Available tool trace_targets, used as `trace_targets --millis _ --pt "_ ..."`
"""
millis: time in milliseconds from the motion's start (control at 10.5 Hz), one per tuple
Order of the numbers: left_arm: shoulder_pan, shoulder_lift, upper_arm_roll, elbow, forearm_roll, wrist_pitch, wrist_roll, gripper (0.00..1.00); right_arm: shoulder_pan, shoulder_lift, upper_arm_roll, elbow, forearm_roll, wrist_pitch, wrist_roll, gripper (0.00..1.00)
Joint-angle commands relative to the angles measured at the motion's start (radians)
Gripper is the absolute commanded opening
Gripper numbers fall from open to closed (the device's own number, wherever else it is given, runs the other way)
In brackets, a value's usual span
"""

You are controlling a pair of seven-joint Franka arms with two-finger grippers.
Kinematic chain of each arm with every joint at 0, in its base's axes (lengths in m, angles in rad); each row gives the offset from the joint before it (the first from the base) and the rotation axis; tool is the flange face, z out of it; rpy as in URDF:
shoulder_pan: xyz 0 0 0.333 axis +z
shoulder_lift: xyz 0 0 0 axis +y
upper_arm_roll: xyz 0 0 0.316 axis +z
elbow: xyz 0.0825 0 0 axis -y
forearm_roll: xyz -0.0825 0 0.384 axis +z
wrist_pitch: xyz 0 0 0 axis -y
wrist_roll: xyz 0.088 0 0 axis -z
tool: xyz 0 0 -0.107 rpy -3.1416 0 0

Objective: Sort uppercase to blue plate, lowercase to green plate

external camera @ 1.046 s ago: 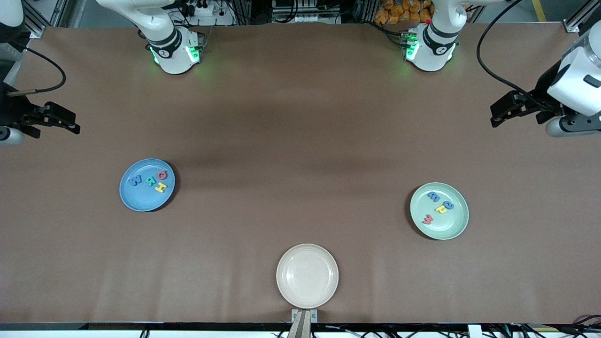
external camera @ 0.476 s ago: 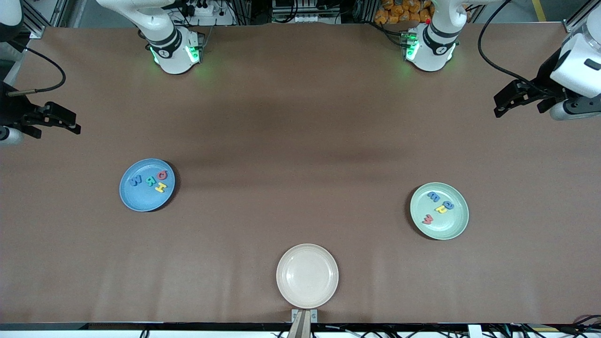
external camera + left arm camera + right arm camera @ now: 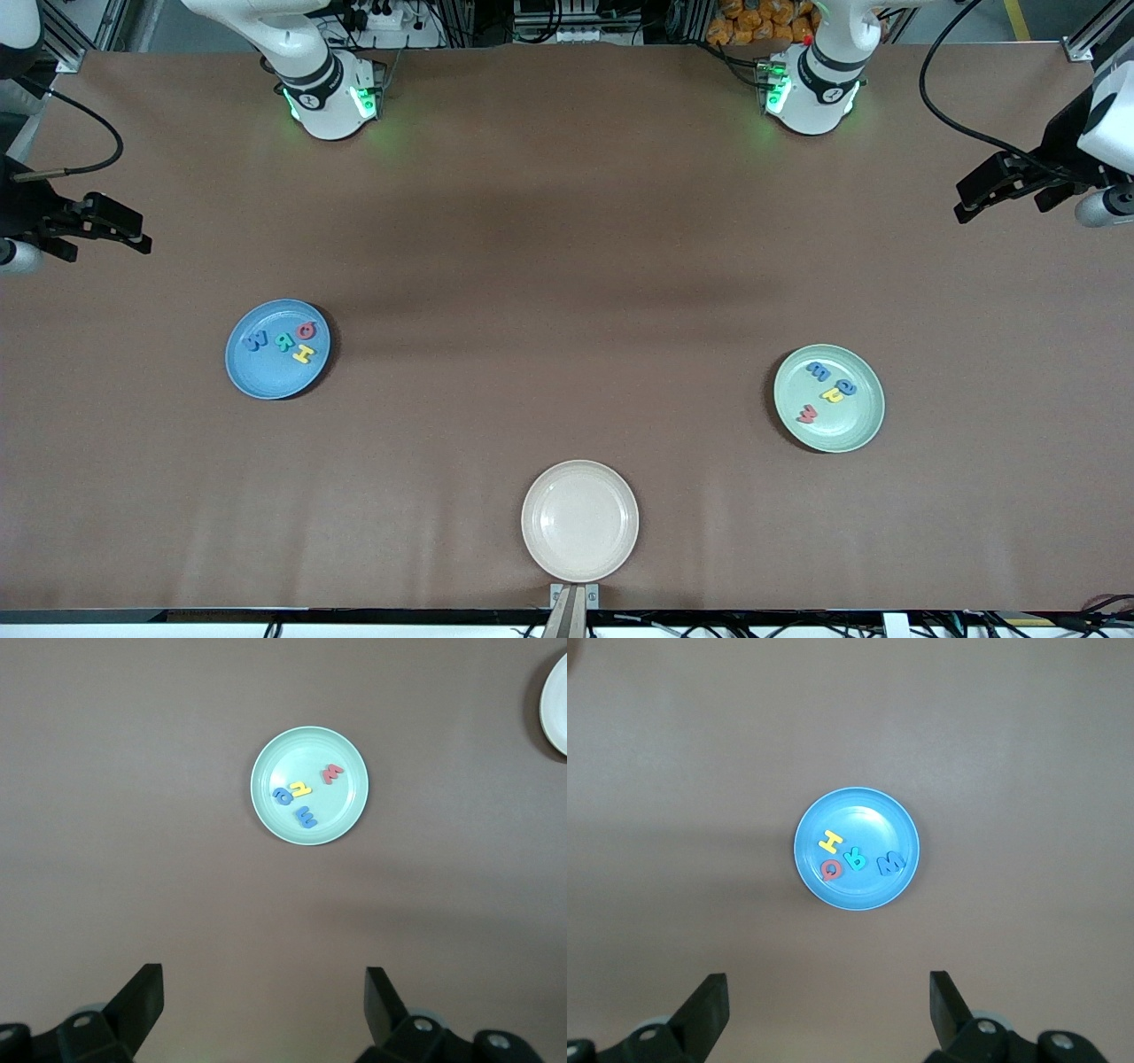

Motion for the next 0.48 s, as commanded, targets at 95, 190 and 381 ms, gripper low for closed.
trace_targets --millis 95,190,381 --pt "0.017 -0.022 -0.013 -0.026 -0.017 0.017 0.09 1.0 -0.008 0.001 0.004 0.012 0.019 0.002 0.012 1.0" --pt "0.017 -0.019 -0.013 -0.031 -0.021 0.021 0.09 1.0 -0.01 0.001 0.004 0.012 0.019 0.004 0.012 1.0" --pt "0.016 -0.019 -0.013 -0.055 -0.024 0.024 0.075 1.0 -0.01 0.001 0.004 0.012 0.019 0.004 0.012 1.0"
